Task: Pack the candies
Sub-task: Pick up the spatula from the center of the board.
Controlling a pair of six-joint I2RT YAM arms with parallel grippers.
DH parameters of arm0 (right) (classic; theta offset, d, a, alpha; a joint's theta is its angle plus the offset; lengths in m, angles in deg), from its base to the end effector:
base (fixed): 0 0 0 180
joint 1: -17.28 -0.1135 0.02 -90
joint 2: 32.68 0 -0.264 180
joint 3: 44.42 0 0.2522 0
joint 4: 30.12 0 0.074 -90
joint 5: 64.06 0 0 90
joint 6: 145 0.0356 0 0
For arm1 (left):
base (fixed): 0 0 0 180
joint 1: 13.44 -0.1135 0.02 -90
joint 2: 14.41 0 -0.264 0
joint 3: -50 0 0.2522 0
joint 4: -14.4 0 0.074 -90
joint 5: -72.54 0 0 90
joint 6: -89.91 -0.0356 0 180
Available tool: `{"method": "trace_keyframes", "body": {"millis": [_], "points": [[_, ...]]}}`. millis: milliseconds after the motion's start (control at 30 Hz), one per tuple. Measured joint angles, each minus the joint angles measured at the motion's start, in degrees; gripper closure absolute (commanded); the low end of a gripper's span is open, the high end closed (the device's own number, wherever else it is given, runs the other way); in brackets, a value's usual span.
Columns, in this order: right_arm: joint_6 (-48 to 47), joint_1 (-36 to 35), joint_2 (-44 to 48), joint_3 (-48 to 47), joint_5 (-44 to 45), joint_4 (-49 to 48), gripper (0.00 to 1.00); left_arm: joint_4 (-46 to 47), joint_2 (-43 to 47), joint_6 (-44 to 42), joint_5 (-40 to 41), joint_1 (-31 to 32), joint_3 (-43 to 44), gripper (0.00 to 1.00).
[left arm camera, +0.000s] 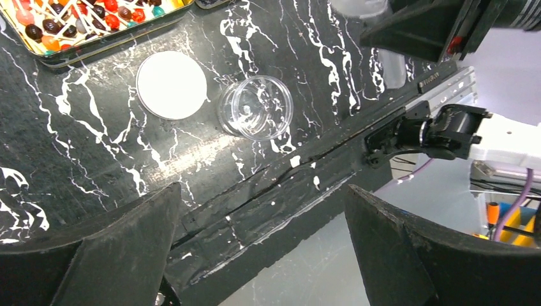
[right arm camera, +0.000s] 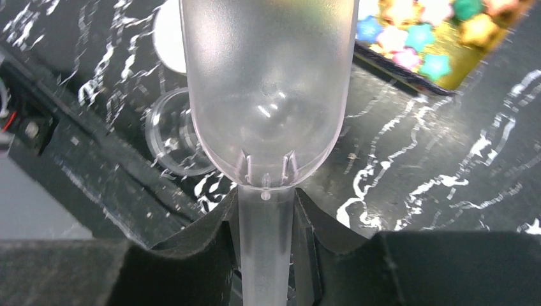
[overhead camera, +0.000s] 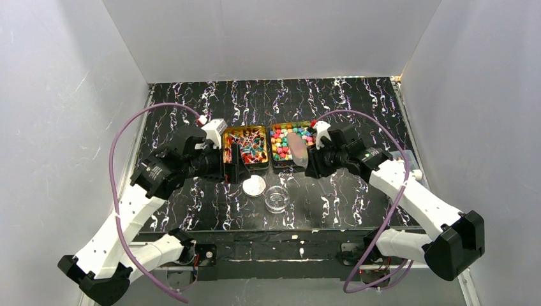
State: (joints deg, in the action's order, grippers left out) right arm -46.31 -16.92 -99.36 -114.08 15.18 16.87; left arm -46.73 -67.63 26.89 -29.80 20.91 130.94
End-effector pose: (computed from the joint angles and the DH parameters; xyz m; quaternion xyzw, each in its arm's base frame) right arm 0.1995 0.1436 0.2933 -0.2381 0.8858 0.2225 0.3304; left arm 0.1410 -0.1056 0.3824 0.1071 0.8703 -0.3218 0.3571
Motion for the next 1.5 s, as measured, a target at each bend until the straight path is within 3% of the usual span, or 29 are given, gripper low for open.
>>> {"method": "trace_keyframes", "body": {"millis": [333, 800, 1267, 1500], "points": [[-9.35, -11.17, 0.98, -5.22, -9.25, 5.2, 0.84, -2.99, -3.76, 4.17, -5.51, 0.0, 7.04, 0.02], [-15.06, -22.88, 3.41, -6.58, -10.12, 6.14, 0.82, -3.58, -4.66, 8.9, -12.92, 0.0, 7.04, 0.04], [-20.65, -26.73, 8.39, -6.58, -8.04, 5.66, 0.84, -2.73, -4.55, 12.02, -18.49, 0.0, 5.35, 0.38], [-22.43, -27.69, 9.86, -6.6, -6.69, 5.62, 0.84, -2.32, -5.6, 12.76, -20.04, 0.0, 5.35, 0.59]]}}
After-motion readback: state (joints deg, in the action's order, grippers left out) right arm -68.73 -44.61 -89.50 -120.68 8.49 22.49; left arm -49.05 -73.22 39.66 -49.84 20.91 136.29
